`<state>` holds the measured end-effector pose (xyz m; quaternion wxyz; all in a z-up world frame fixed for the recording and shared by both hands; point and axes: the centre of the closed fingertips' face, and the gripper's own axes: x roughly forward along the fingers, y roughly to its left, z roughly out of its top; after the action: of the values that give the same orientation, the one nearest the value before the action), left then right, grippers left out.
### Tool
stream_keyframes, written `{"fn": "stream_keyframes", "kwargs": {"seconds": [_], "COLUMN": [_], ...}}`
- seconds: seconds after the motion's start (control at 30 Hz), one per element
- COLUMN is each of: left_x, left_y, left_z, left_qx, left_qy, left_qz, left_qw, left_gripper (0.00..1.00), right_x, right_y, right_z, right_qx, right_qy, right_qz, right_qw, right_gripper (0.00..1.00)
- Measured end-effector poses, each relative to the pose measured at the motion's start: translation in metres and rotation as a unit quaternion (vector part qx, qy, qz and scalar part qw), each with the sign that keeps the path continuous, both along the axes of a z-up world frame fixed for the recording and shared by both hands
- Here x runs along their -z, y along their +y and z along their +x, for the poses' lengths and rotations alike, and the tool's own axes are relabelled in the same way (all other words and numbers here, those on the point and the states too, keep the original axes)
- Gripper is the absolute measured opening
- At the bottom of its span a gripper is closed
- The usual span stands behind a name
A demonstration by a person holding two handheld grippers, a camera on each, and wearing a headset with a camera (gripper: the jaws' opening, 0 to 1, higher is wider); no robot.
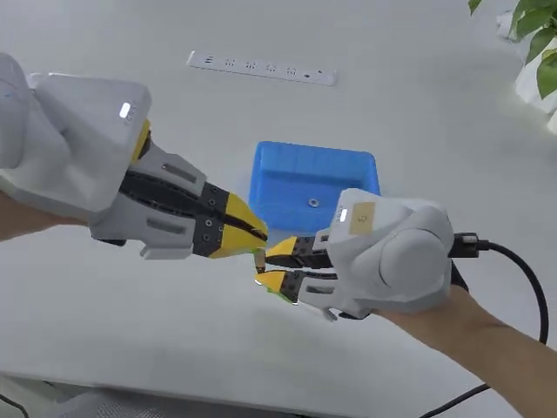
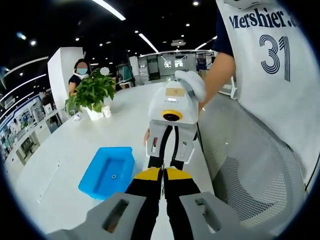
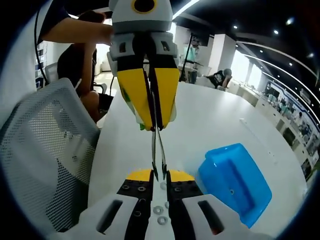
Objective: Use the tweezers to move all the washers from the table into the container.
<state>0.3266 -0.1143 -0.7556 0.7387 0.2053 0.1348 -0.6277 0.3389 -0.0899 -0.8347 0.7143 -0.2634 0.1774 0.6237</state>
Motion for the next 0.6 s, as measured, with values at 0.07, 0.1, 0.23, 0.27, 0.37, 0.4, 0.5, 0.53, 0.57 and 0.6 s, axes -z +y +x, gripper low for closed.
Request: {"fn": "stream_keyframes", "kwargs": {"seconds": [0.07,0.1,0.23,0.27,0.37,0.4,0.5,0.53,0.57,0.6], "left_x": [0.003,0.005,0.012,0.014,0.018,0.019,0.022,0.022,0.023,0.024], "left_y": [-0.001,-0.001,-0.002,-0.002,-0.002,-0.002,-0.001,-0.001,0.0,0.0], "left_z": [0.003,0.004,0.008,0.008,0.007,0.007,0.008,0.009,0.01,0.01], "left_qx": [-0.002,-0.003,-0.007,-0.008,-0.01,-0.01,-0.016,-0.02,-0.023,-0.024], "left_qy": [0.0,0.0,0.009,0.013,0.02,0.021,0.025,0.028,0.027,0.027], "left_qz": [0.002,0.003,0.001,0.0,-0.001,-0.002,-0.009,-0.013,-0.012,-0.012], "left_qw": [1.0,1.0,0.9999,0.9999,0.9998,0.9997,0.9995,0.9993,0.9993,0.9993], "left_gripper": [0.05,0.05,0.05,0.05,0.05,0.05,0.05,0.05,0.05,0.05], "right_x": [0.003,0.005,0.013,0.014,0.019,0.02,0.023,0.023,0.025,0.025], "right_y": [0.0,0.0,0.001,0.001,0.001,0.0,0.0,-0.001,-0.001,-0.002], "right_z": [0.003,0.004,0.005,0.005,0.004,0.003,0.004,0.004,0.006,0.006], "right_qx": [0.001,0.002,0.002,0.001,0.001,0.002,0.005,0.006,0.007,0.009], "right_qy": [0.0,0.0,0.014,0.016,0.025,0.027,0.031,0.031,0.032,0.032], "right_qz": [-0.002,-0.004,-0.007,-0.008,-0.011,-0.011,-0.012,-0.013,-0.015,-0.015], "right_qw": [1.0,1.0,0.9999,0.9998,0.9996,0.9996,0.9994,0.9994,0.9994,0.9993], "right_gripper": [0.11,0.11,0.11,0.11,0.11,0.11,0.11,0.11,0.11,0.11]}}
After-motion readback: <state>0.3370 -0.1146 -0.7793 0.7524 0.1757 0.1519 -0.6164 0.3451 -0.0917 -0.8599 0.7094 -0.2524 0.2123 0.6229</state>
